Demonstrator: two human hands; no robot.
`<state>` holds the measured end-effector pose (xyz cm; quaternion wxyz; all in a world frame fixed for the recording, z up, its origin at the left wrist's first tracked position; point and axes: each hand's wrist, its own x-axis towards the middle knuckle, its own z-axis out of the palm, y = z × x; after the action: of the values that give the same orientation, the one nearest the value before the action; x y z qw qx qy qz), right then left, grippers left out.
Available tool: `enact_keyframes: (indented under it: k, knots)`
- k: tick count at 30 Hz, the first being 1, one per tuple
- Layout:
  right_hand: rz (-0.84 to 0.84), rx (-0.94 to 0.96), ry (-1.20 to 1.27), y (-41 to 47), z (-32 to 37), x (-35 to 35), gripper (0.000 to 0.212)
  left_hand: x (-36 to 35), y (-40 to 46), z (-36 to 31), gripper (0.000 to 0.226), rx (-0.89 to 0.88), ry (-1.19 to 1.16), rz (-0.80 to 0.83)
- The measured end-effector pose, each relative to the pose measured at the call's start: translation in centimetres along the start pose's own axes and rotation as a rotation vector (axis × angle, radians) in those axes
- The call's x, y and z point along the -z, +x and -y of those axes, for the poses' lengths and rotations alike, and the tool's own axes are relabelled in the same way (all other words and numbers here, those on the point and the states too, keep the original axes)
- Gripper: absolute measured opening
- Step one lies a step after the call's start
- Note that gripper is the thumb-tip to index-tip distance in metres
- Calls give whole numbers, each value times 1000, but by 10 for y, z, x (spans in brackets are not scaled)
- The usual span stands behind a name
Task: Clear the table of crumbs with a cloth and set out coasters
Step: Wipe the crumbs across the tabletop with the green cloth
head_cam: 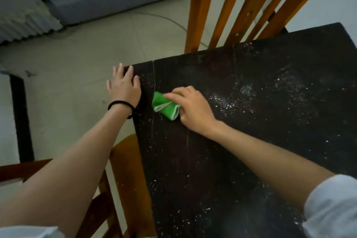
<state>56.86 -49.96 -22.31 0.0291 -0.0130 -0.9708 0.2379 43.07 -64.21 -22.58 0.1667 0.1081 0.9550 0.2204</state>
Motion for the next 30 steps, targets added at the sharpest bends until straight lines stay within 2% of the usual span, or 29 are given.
enact_keyframes:
  k: [1,4,6,10,13,15,18,21,22,26,30]
  knots:
    - [-55,-61,-11,11,-5,7,51,1,-2,5,50,21,-10,29]
    - [-243,-415,-106,66,-27,15,51,3,-8,13,55,69,-186,80]
    - [-223,-497,-91,91,-17,5,53,3,-12,16,52,100,-376,75]
    - [-55,-147,24,61,47,-37,56,20,-10,32,43,254,-796,194]
    - [56,10,112,17,56,-24,50,32,-14,38,39,321,-875,325]
    - [23,-26,83,28,45,-9,46,37,-16,39,41,320,-911,346]
    - [-104,-174,-87,87,30,-4,46,36,-20,37,46,320,-914,380]
    - [-81,-254,-118,112,41,-22,49,32,-23,41,53,365,-951,373]
    - [-46,-234,-95,104,47,-29,50,31,-24,43,55,387,-966,370]
    - [58,61,7,13,61,-38,46,28,-39,44,54,408,-973,369]
    - [279,228,74,-73,58,-17,38,24,-62,32,47,350,-948,352]
